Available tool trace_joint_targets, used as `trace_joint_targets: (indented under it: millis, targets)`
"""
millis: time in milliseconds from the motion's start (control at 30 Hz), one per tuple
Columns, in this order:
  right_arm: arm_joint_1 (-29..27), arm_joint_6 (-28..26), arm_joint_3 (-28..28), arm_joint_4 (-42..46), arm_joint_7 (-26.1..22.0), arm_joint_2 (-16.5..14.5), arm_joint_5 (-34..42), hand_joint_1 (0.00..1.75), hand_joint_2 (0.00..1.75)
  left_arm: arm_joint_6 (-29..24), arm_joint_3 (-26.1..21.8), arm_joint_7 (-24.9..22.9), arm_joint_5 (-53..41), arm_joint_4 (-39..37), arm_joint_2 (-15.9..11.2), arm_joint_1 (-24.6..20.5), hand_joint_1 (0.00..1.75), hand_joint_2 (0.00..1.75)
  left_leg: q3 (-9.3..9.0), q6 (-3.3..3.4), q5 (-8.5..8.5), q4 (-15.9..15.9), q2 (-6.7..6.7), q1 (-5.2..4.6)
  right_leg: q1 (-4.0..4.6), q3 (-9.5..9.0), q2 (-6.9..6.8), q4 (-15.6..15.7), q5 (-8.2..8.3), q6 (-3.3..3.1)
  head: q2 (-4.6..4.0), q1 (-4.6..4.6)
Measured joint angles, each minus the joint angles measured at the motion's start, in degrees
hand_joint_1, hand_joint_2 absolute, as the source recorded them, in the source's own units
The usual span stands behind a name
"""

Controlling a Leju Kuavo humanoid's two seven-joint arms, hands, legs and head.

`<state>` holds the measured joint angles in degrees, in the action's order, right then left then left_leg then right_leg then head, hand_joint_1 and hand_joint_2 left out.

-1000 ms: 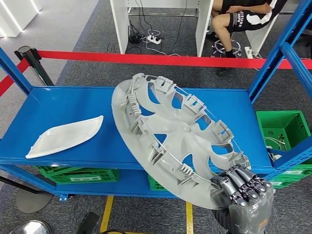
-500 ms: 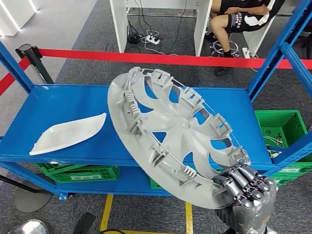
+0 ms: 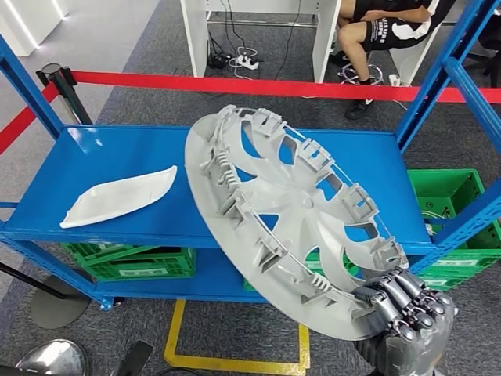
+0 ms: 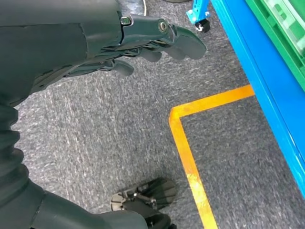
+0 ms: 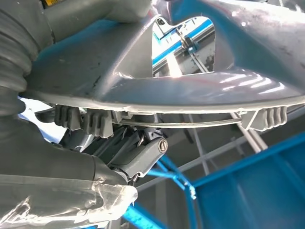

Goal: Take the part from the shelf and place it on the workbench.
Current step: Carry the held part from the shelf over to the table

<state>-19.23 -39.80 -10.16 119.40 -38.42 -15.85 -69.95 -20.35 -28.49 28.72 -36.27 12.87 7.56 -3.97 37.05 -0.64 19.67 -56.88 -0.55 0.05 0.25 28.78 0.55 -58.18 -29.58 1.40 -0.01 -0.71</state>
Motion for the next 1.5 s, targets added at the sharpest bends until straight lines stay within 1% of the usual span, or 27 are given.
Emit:
trace_joint_targets:
  millis: [67,133,200,233,300,333,400,467,533,567,633,700,733,767,833,867,933,967,1033,1100,1200,1233,1300,1333,1400,1433,1500]
  targets:
    - [-0.25,0.01,0.55,-0.13,-0.67,-0.59,0.48,1.69,1.75,-0.01,-0.09,0.06,0.11,-0.01,-0.04,0.07,0.00,1.75,0.39,-0.74,0.72,-0.27,0.01,0.14,-0.13,0.76,-0.11,0.27,0.93,-0.89,0.01,0.02]
    - [-0.68,0.02,0.95,-0.20,-0.94,-0.97,0.75,1.69,1.75,-0.03,-0.17,0.09,0.18,-0.02,-0.11,0.08,0.00,1.75,1.79,-1.34,5.38,-4.08,0.04,0.29,-0.38,1.70,-0.27,0.46,2.28,-1.64,0.01,0.15]
    - [-1.21,0.02,1.31,-0.25,-1.02,-1.19,0.98,1.69,1.75,-0.05,-0.20,0.10,0.16,-0.02,-0.10,0.03,0.00,1.75,3.70,-1.78,10.77,-11.47,0.05,0.42,-0.41,3.20,-0.34,0.40,3.60,-1.85,0.01,0.26]
    - [-1.47,0.02,1.48,-0.28,-1.03,-1.25,1.05,1.69,1.75,-0.06,-0.21,0.11,0.13,-0.02,-0.11,0.00,0.00,1.75,4.10,-1.94,11.94,-14.50,0.06,0.49,-0.43,4.05,-0.37,0.36,4.23,-1.78,0.01,0.24]
    - [-1.87,0.02,1.81,-0.36,-1.03,-1.30,1.12,1.69,1.75,-0.07,-0.24,0.11,0.08,-0.02,-0.17,-0.03,0.00,1.75,2.14,-2.12,10.58,-14.94,0.07,0.57,-0.52,5.62,-0.41,0.27,5.34,-1.45,0.00,0.24]
    - [-1.99,0.02,1.96,-0.38,-1.03,-1.32,1.15,1.69,1.75,-0.08,-0.26,0.11,0.08,-0.02,-0.21,-0.08,0.00,1.75,-0.37,-2.17,9.16,-12.16,0.08,0.61,-0.61,6.30,-0.41,0.19,5.87,-1.20,0.00,0.24]
    - [-2.11,0.01,2.18,-0.38,-1.04,-1.39,1.20,1.69,1.75,-0.09,-0.29,0.14,-0.01,-0.02,-0.20,-0.35,0.00,1.75,-6.45,-2.07,8.31,-4.07,-0.03,0.68,-0.61,7.37,-0.42,-0.13,6.75,-0.57,0.01,0.27]
    - [-2.25,0.00,2.30,-0.37,-1.06,-1.54,1.38,1.69,1.75,-0.07,-0.33,0.21,-0.21,-0.02,-0.14,-0.61,0.00,1.75,-9.37,-1.47,9.03,0.58,-0.25,0.57,-0.46,7.84,-0.47,-0.30,7.63,0.04,0.00,0.30]
    - [-2.63,0.00,2.41,-0.37,-1.06,-1.65,1.86,1.69,1.75,-0.05,-0.42,0.25,-0.37,-0.03,-0.10,-0.68,0.00,1.75,-8.93,-0.42,8.60,0.91,-0.22,0.44,-0.54,8.05,-0.46,-0.20,8.39,0.67,0.00,0.31]
    - [-2.88,0.00,2.45,-0.37,-1.06,-1.66,2.16,1.69,1.75,-0.07,-0.51,0.24,-0.40,-0.04,-0.10,-0.71,0.00,1.75,-8.55,0.12,8.14,0.90,-0.12,0.43,-0.64,8.38,-0.45,-0.49,7.90,0.97,0.01,0.26]
    - [-3.29,0.00,2.52,-0.37,-1.06,-1.66,2.56,1.69,1.75,-0.15,-0.71,0.20,-0.44,-0.07,-0.13,-0.78,0.00,1.75,-7.46,1.08,6.98,1.00,0.13,0.50,-0.79,9.76,-0.44,-4.00,3.89,1.51,0.01,0.08]
    - [-3.55,0.00,2.57,-0.37,-1.06,-1.66,2.77,1.69,1.75,-0.18,-0.80,0.14,-0.56,-0.07,-0.13,-0.81,0.00,1.75,-5.91,1.40,5.73,0.94,0.20,0.39,-0.79,11.66,-0.45,-11.40,-1.70,1.82,0.01,-0.05]
    - [-3.73,0.00,2.60,-0.37,-1.06,-1.66,2.94,1.69,1.75,-0.13,-0.81,0.07,-0.68,-0.07,-0.10,-0.81,0.00,1.75,-5.04,1.40,5.07,0.90,0.22,0.32,-0.78,12.11,-0.44,-14.67,-3.13,1.88,0.01,-0.06]
    - [-3.95,0.00,2.63,-0.37,-1.06,-1.66,3.20,1.69,1.75,-0.07,-0.82,-0.03,-0.85,-0.07,-0.09,-0.81,0.00,1.75,-4.16,1.36,4.40,0.87,0.25,0.27,-0.77,11.81,-0.44,-16.42,-3.26,1.86,0.01,-0.07]
    - [-4.52,0.00,2.73,-0.36,-1.06,-1.66,3.72,1.69,1.75,0.05,-0.85,-0.20,-1.37,-0.07,-0.04,-0.87,0.00,1.75,-2.60,1.14,3.17,0.84,0.27,0.21,-0.76,8.24,-0.44,-13.81,-0.74,1.60,0.01,-0.07]
    - [-4.82,0.00,2.81,-0.29,-1.06,-1.68,3.90,1.69,1.75,0.08,-0.86,-0.26,-1.69,-0.07,0.02,-0.93,0.00,1.75,-1.98,0.96,2.60,0.80,0.26,0.21,-0.75,5.19,-0.44,-9.94,0.25,1.39,0.01,-0.07]
    - [-5.44,-0.01,3.08,-0.04,-1.05,-1.78,4.00,1.69,1.75,0.13,-0.86,-0.32,-2.32,-0.07,0.16,-1.08,0.00,1.75,-1.13,0.42,1.49,0.76,0.21,0.11,-0.58,-0.44,-0.37,-1.82,0.08,1.09,0.01,0.00]
    - [-5.74,-0.01,3.25,0.11,-1.04,-1.86,4.01,1.69,1.75,0.13,-0.85,-0.35,-2.52,-0.07,0.22,-1.16,0.00,1.75,-0.91,0.09,0.92,0.79,0.22,0.11,-0.44,-1.69,-0.29,0.54,-0.48,0.96,0.01,-0.07]
    - [-6.24,-0.02,3.56,0.30,-1.03,-2.01,4.05,1.69,1.75,0.13,-0.84,-0.40,-2.68,-0.07,0.28,-1.22,0.00,1.75,-0.62,-0.62,-0.20,1.17,0.24,0.20,-0.26,-1.22,-0.17,1.50,-0.18,0.32,0.01,-0.19]
    - [-6.52,-0.02,3.74,0.42,-1.04,-2.16,4.08,1.69,1.75,0.13,-0.84,-0.44,-2.68,-0.08,0.30,-1.23,0.00,1.75,0.12,-1.32,1.25,0.39,0.23,0.31,-0.40,-0.34,-0.23,1.69,1.02,-0.72,0.01,-0.11]
    - [-6.90,-0.02,3.96,0.48,-1.06,-2.37,4.09,1.69,1.75,0.12,-0.83,-0.44,-2.69,-0.09,0.32,-1.32,0.00,1.75,2.64,-2.08,9.58,-8.74,0.25,0.41,-0.55,1.54,-0.38,1.76,3.07,-1.60,0.01,0.34]
    - [-6.97,-0.02,4.04,0.48,-1.06,-2.39,4.09,1.69,1.75,0.12,-0.82,-0.44,-2.70,-0.09,0.34,-1.36,0.00,1.75,3.28,-2.22,11.40,-12.36,0.26,0.43,-0.53,2.31,-0.42,1.72,3.65,-1.63,0.01,0.35]
    - [-7.10,-0.02,4.15,0.49,-1.06,-2.40,4.09,1.69,1.75,0.13,-0.82,-0.44,-2.72,-0.09,0.38,-1.38,0.00,1.75,2.36,-2.29,11.11,-14.86,0.26,0.42,-0.50,3.77,-0.47,1.65,4.73,-1.49,0.01,0.35]
    - [-7.17,-0.02,4.18,0.50,-1.06,-2.40,4.09,1.69,1.75,0.13,-0.82,-0.44,-2.73,-0.09,0.38,-1.40,0.00,1.75,0.48,-2.22,9.68,-13.05,0.26,0.42,-0.51,4.42,-0.46,1.63,5.24,-1.33,0.01,0.35]
    - [-7.26,-0.03,4.21,0.55,-1.06,-2.41,4.09,1.69,1.75,0.13,-0.82,-0.44,-2.73,-0.09,0.37,-1.56,0.00,1.75,-5.24,-1.85,7.37,-5.24,0.24,0.36,-0.46,5.46,-0.46,1.51,6.06,-0.85,0.01,0.37]
    - [-7.28,-0.03,4.23,0.57,-1.06,-2.41,4.09,1.69,1.75,0.13,-0.82,-0.44,-2.74,-0.09,0.37,-1.68,0.00,1.75,-7.71,-1.57,7.21,-1.40,0.21,0.30,-0.40,5.84,-0.51,1.41,6.45,-0.54,0.01,0.34]
    - [-7.31,-0.04,4.28,0.67,-1.06,-2.43,4.09,1.69,1.75,0.20,-0.82,-0.44,-2.85,-0.09,0.43,-1.84,0.00,1.75,-9.76,-1.02,7.71,2.55,0.11,0.09,-0.28,6.44,-0.66,1.36,7.33,0.05,0.01,0.28]
